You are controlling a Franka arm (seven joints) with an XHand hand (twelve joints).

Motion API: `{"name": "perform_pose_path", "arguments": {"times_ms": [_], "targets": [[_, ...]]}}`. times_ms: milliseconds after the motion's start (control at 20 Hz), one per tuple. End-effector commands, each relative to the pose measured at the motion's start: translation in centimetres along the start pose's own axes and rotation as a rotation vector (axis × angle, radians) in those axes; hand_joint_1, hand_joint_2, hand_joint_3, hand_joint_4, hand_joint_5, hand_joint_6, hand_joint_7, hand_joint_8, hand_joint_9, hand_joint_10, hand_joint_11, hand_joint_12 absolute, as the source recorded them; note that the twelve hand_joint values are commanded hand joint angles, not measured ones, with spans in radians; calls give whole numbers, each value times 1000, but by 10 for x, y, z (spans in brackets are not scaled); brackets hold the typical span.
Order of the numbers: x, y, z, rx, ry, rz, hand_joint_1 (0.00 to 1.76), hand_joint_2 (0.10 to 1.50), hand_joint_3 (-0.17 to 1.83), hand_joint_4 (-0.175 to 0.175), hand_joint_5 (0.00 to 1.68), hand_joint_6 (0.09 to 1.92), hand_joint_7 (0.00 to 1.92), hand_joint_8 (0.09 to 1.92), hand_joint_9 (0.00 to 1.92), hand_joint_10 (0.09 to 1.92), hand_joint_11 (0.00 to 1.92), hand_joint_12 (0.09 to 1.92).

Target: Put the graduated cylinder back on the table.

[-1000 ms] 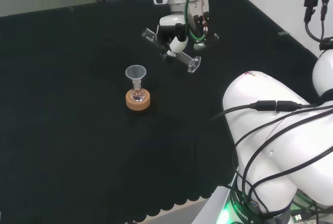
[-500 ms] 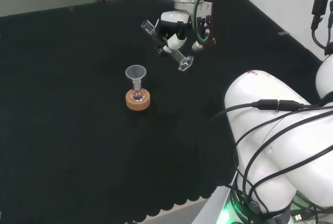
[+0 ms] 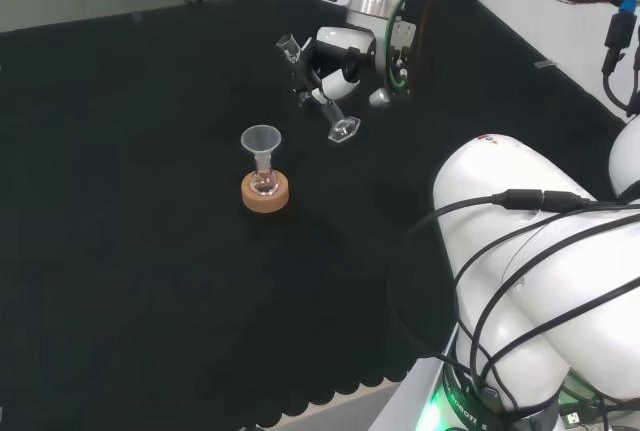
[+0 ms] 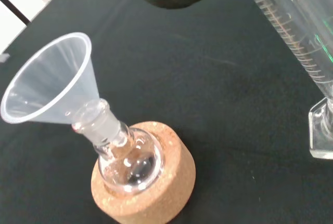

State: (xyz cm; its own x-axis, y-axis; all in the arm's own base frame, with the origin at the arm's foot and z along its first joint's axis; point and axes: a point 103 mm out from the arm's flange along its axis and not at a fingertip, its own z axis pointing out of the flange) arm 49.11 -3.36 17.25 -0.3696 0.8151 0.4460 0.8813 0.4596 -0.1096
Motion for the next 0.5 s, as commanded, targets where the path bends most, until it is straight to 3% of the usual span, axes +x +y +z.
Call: {"name": "perform_pose_path", "arguments": {"times_ms": [50, 500], "targets": [[-16, 10, 14, -52, 76, -17, 1292, 1024, 2, -175, 1160, 696, 1214, 664, 1656, 87, 1242, 733], [-22, 27, 26, -122, 135, -57, 1292, 1024, 1, -175, 1160, 697, 1214, 663, 1651, 87, 1237, 732]]}}
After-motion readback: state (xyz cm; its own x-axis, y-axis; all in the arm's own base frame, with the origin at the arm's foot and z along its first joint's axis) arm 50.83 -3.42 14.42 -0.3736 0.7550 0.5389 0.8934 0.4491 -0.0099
